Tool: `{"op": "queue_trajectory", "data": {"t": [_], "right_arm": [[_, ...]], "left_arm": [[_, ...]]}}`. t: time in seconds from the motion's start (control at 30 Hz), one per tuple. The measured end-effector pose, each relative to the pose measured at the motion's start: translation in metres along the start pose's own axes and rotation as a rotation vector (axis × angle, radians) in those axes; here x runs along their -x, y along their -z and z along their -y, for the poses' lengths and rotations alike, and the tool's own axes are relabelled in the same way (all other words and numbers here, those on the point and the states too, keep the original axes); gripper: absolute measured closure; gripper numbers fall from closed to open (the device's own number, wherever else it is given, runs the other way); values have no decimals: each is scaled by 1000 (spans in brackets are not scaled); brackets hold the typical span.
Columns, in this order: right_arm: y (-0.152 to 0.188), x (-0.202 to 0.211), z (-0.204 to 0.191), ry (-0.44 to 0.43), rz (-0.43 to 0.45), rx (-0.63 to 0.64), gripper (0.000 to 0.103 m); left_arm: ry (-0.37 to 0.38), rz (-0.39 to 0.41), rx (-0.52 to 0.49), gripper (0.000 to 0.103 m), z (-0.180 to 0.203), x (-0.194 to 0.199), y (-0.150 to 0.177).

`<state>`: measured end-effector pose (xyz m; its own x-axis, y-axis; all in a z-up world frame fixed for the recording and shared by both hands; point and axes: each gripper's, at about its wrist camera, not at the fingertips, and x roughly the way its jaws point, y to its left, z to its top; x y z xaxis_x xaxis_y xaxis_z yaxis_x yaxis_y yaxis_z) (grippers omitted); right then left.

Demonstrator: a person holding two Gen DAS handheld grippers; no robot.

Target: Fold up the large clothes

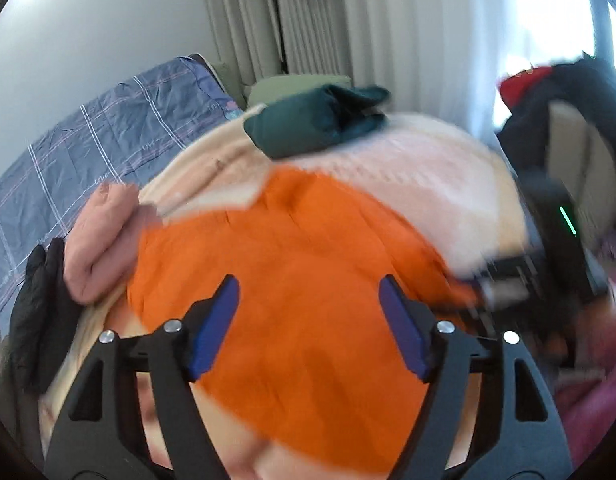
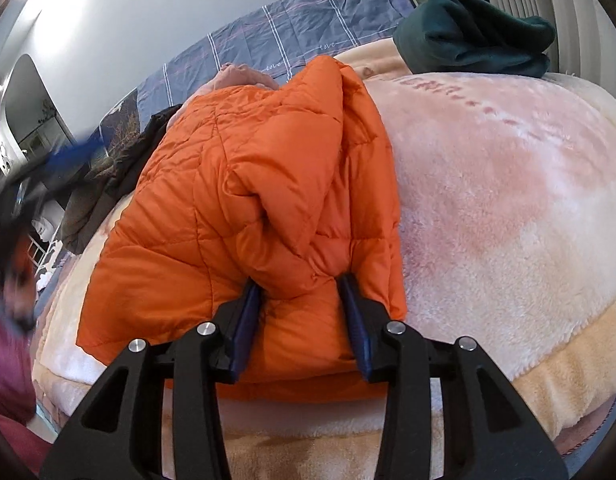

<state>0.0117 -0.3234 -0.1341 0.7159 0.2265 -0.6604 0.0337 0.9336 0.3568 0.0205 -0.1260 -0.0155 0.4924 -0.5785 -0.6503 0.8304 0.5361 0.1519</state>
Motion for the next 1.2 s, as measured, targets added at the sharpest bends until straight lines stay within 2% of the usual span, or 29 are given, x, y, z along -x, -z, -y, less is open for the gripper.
{"op": "queue_trajectory", "data": {"t": [0.13, 0.27, 0.33, 0.43, 0.5, 0.6, 0.73, 0.77, 0.8, 0.87, 0.93, 0.97, 1.07, 1.13, 1.2], "right_arm": [[-2, -3, 2, 1, 5, -1, 62], [-1, -3, 3, 1, 11, -5, 61], [1, -2, 2, 3, 14, -3, 61], [2, -1, 2, 9, 12, -5, 62], [2, -1, 3, 16, 16, -19, 62], [2, -1, 3, 13, 15, -27, 62], [1, 1, 0, 27, 16, -2, 62], [1, 2, -1, 29, 20, 5, 62], [2, 3, -1, 31, 23, 14, 62], [3, 5, -2, 28, 27, 17, 62], [3, 5, -1, 21, 27, -2, 61], [4, 4, -1, 21, 29, -3, 61], [6, 4, -6, 35, 34, 10, 60], [5, 5, -4, 37, 33, 9, 60], [5, 6, -4, 36, 31, 10, 60]], "left_arm": [[-10, -68, -65, 29, 42, 12, 46], [-87, -121, -73, 29, 65, 0, 73], [-129, -123, -79, 28, 68, -5, 78], [-261, -168, -38, 27, 55, -18, 82], [-262, -194, 27, 27, 41, -17, 90], [-281, -214, 28, 27, 35, -8, 108], [-243, -229, 64, 29, 28, 0, 106], [-206, -231, 73, 38, 28, 4, 104], [-133, -233, 89, 44, 26, 10, 102], [17, -227, 137, 67, 19, 26, 94], [78, -195, 151, 75, 17, 40, 83], [81, -147, 140, 78, 13, 48, 71], [33, -15, 105, 78, 1, 50, 32], [17, 53, 94, 78, -9, 31, 6], [48, 69, 115, 78, -20, 2, -14]]}}
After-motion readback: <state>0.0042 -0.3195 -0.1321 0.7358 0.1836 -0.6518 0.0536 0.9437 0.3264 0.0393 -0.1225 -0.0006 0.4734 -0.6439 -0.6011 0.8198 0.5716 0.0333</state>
